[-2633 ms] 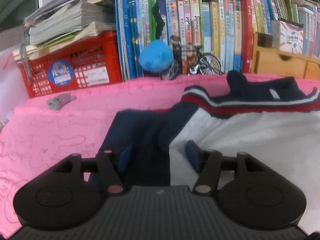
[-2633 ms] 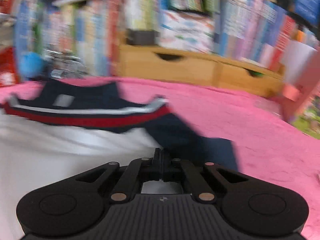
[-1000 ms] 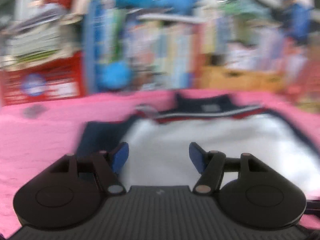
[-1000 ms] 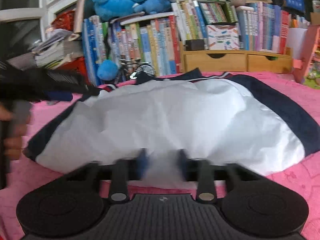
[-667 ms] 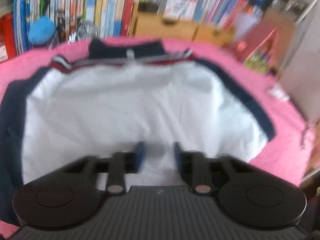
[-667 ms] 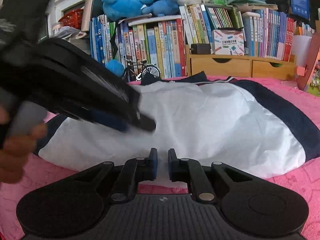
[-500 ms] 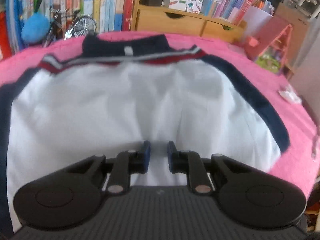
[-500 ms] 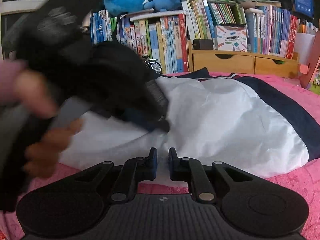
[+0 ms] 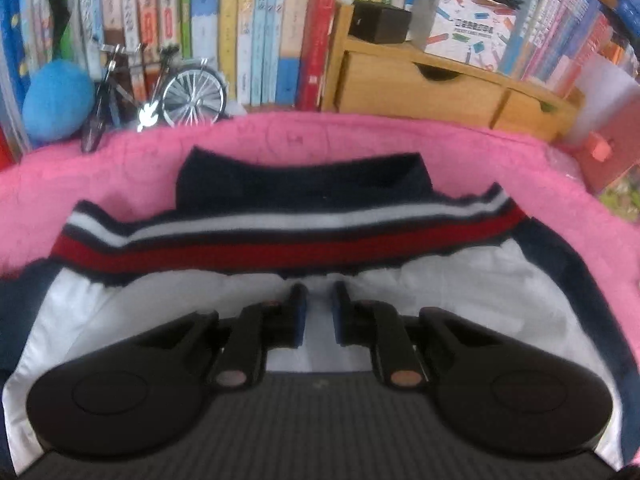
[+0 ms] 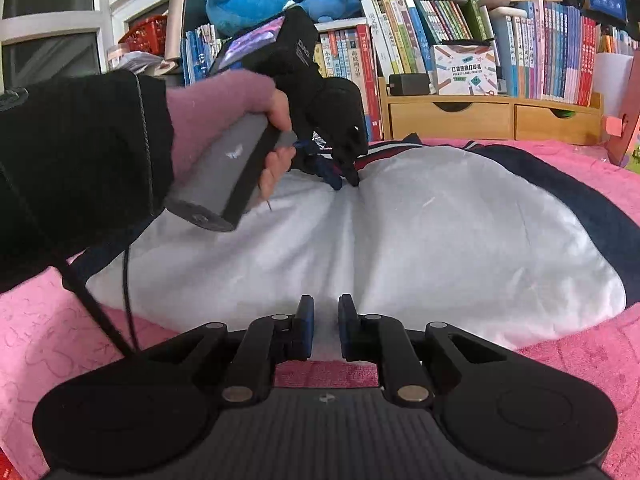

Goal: Fold clothes

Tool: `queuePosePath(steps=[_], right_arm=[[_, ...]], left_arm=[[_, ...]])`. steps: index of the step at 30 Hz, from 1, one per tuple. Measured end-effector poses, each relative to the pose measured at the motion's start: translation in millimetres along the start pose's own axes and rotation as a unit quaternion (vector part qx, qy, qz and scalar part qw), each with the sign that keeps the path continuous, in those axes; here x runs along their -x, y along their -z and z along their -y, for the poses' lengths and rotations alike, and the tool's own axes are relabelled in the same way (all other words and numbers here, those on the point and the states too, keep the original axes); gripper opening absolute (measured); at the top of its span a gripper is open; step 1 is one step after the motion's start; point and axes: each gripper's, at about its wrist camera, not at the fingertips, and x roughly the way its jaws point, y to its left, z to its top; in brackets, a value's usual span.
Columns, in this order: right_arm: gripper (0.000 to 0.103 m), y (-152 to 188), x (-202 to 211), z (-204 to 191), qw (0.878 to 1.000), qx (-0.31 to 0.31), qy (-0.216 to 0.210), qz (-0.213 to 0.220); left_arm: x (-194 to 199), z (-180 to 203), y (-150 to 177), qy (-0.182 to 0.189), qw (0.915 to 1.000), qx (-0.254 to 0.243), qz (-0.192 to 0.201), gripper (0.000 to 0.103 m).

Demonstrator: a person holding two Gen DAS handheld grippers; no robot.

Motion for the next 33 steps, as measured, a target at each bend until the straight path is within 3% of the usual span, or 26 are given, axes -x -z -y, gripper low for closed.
queuePosePath(steps=[3,7,13,19,26,33], right_arm=[[0.015,0,1,0,1.0,-0.003,-0.001,0.0],[0.015,-1,1,-1,1.0,-0.003,0.0,0.0],[0.015,-2,0,-3,1.0,-0.001,0.004,0.001],[0.015,-1,0,-5,1.0,0.0,0.008,0.002],[0.016,-7,0,-6,0.999,-0.042,0.021,-0.017],[0.016,-3,1,-15,0.999,-0.019,0.038,-0.008]], left_arm=[[-2,-1,-3,0.0,0.9999,0.01,-0.001,0.015],[8,4,2,-0.006,0.9999,-0.014,0.006,0.015],[65,14,33,0.048,0.9961,-0.069,0.027,0.016],[120,30,93,0.094,0.9869,-0.131,-0.008,0.017],[105,33,108,0.077,0.9893,-0.098,-0.077,0.017],[79,34,91,0.054,0.9923,-0.082,-0.076,0.02]])
